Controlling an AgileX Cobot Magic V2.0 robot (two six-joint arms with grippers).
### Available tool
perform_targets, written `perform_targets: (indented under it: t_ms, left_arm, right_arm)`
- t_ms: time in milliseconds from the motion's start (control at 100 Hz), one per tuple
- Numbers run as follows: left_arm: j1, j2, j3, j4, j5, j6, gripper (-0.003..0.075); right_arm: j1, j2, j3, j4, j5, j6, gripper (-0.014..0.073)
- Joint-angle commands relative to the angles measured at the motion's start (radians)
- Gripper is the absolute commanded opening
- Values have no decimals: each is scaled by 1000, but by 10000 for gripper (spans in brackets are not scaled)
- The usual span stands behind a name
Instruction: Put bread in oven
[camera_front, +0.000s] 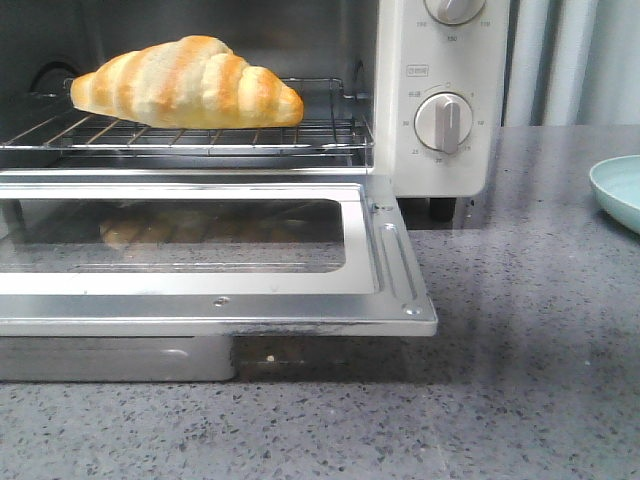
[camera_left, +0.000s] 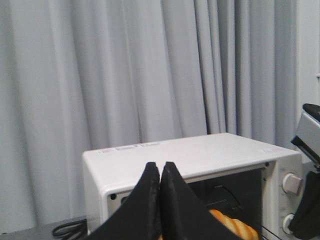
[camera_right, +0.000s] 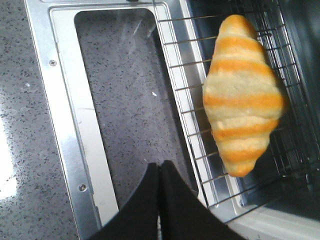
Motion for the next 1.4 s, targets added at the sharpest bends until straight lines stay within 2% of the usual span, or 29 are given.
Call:
perform_targets:
  t_ms: [0, 250, 470, 720, 940, 1140, 1390]
  left_arm:
    - [48, -12, -30, 8, -56, -1, -21]
    - [205, -31, 4, -14, 30, -1, -21]
    - [292, -83, 103, -70, -73, -1, -21]
    - [294, -80, 252, -132, -152, -1, -21]
    - [294, -80, 370, -93, -320, -1, -21]
    - [294, -80, 411, -78, -347, -1, -21]
    - [294, -80, 411, -92, -347, -1, -21]
  right_arm:
    - [0, -66, -35, -61, -5, 48, -69]
    - [0, -141, -35, -237, 128, 164, -69]
    - [0, -263, -35, -316, 200, 214, -69]
    - [0, -438, 3, -380, 269, 267, -68]
    - [0, -578, 143, -450, 279, 315, -68]
    - [0, -675, 263, -480, 279, 394, -69]
    - [0, -741, 341, -518, 279, 398, -69]
